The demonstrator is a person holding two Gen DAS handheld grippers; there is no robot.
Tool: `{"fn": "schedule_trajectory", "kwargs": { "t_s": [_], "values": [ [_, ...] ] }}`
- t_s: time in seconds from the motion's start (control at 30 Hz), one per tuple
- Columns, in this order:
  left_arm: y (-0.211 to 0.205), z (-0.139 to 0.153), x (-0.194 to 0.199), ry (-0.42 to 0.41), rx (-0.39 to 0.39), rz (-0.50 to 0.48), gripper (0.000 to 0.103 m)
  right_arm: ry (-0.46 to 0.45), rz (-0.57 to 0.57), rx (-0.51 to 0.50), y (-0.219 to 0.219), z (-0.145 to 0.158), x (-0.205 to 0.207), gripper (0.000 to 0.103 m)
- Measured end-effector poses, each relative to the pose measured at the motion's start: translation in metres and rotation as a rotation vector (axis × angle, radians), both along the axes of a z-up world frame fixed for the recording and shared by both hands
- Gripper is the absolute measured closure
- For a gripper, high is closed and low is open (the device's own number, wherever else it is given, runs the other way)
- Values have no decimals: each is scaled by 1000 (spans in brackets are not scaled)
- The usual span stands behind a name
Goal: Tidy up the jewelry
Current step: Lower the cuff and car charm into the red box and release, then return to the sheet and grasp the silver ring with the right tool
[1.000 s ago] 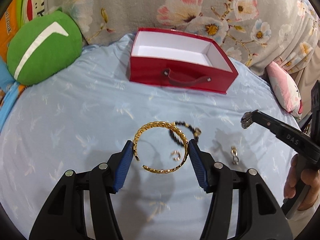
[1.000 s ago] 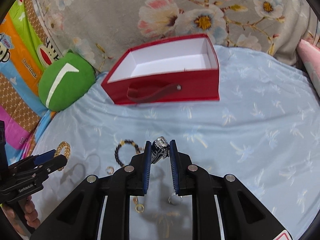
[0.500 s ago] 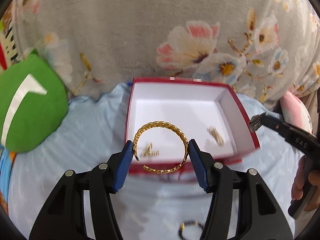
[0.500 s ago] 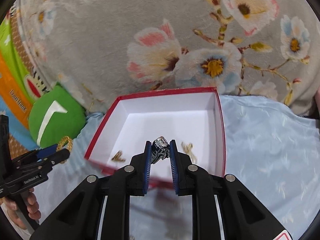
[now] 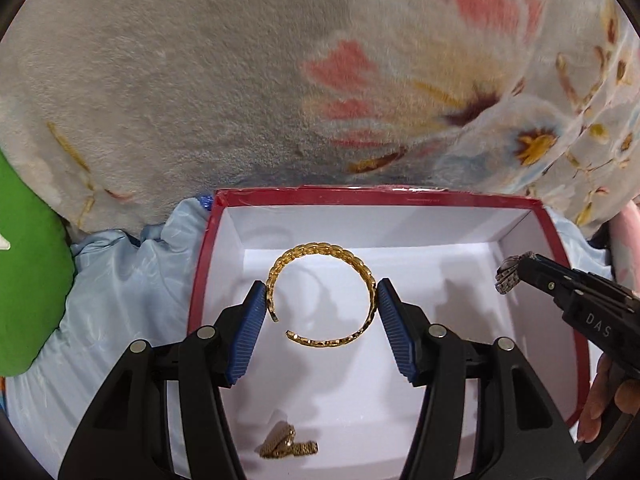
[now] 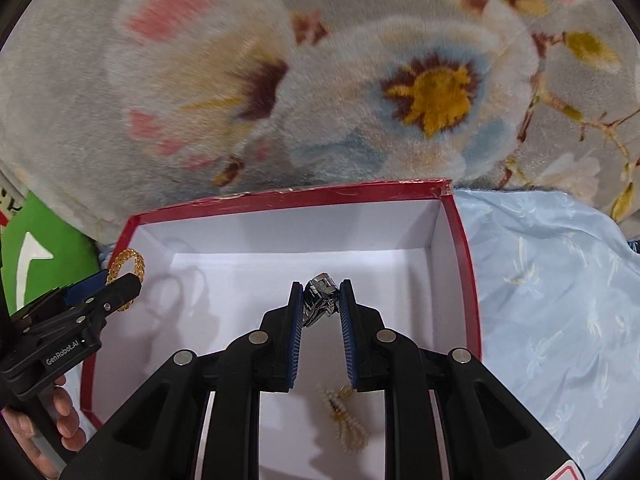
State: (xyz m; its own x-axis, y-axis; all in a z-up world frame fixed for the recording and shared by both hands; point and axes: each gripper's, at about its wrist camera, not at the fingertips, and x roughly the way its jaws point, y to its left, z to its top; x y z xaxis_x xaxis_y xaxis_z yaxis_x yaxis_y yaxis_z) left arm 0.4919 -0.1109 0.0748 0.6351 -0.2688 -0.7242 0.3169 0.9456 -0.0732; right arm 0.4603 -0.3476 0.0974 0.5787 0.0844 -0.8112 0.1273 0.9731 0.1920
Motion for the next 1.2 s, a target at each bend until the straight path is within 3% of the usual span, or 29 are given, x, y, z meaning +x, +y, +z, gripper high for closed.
{"fn": "schedule_trajectory", "kwargs": {
  "t_s": [0.1, 0.27, 0.43, 0.6, 0.77, 0.97, 1.2],
  "values": [
    [-5, -11, 11, 34, 11, 1, 48, 23, 0, -21, 2, -10, 9, 85],
    [7, -13, 15, 36, -56, 60, 21, -37, -11, -32, 1, 0, 3, 80],
    [35, 10, -10, 3, -110, 81, 21, -142, -17, -5, -3, 34, -39, 75],
    [75, 33, -66, -27, -119, 89, 21, -207, 1, -7, 0, 61, -116, 69],
    [105, 39, -145, -65, -54, 95, 20, -203, 10, -56, 8, 66, -210, 64],
    [124, 15, -232, -31, 6, 71, 20, -146, 24, -159, 37, 49, -306, 64],
    [125, -32, -299, 85, -29, 50, 20, -52, 21, -116, 62, 13, -376, 64]
  ]
}}
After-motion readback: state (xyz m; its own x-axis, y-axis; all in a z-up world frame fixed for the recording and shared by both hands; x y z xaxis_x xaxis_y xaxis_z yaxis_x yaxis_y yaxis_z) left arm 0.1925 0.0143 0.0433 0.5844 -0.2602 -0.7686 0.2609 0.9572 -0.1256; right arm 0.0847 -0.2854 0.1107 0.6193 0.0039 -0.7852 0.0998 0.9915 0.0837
